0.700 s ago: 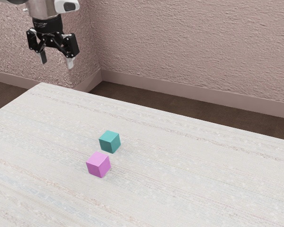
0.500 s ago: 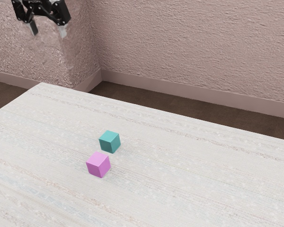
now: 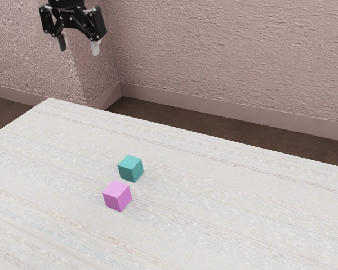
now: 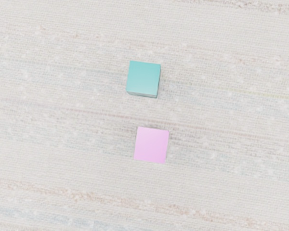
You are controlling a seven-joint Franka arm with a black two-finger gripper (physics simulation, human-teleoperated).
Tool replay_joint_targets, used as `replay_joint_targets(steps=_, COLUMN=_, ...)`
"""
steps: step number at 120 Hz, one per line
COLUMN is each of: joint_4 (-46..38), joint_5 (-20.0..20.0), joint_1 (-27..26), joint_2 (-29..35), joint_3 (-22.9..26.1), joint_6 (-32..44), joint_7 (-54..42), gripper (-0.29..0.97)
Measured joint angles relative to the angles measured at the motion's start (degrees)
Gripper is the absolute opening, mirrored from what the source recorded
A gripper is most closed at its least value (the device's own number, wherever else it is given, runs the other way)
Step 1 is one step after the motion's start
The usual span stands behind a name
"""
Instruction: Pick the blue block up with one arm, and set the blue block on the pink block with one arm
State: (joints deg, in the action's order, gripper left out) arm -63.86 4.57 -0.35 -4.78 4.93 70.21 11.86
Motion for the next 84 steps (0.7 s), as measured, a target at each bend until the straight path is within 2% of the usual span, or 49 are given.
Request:
replay_joint_targets(steps=12, joint_4=-1.3, joint_5=0.2, joint_1=1.0, joint_2=-0.6, joint_3=1.1, joint_6=1.5, joint_7=-0.1, gripper=0.68)
replay_joint_targets(steps=34, joint_4=-19.0, joint_5=0.1, joint_1=0.5, joint_2=-1.4, joint_3=1.9, joint_6=11.8, joint_7=-0.1, gripper=0.68)
replay_joint_targets(steps=63, joint_4=-35.2, joint_5=-0.4, joint_1=1.5, joint_2=-0.8, joint_3=2.1, joint_6=29.1, joint_7=-0.1, gripper=0.68)
replay_joint_targets(steps=84, joint_4=-40.1, joint_5=-1.1, joint_1=3.4, joint_2=-2.6, joint_3=2.0, joint_6=39.5, joint_7=-1.1, gripper=0.68)
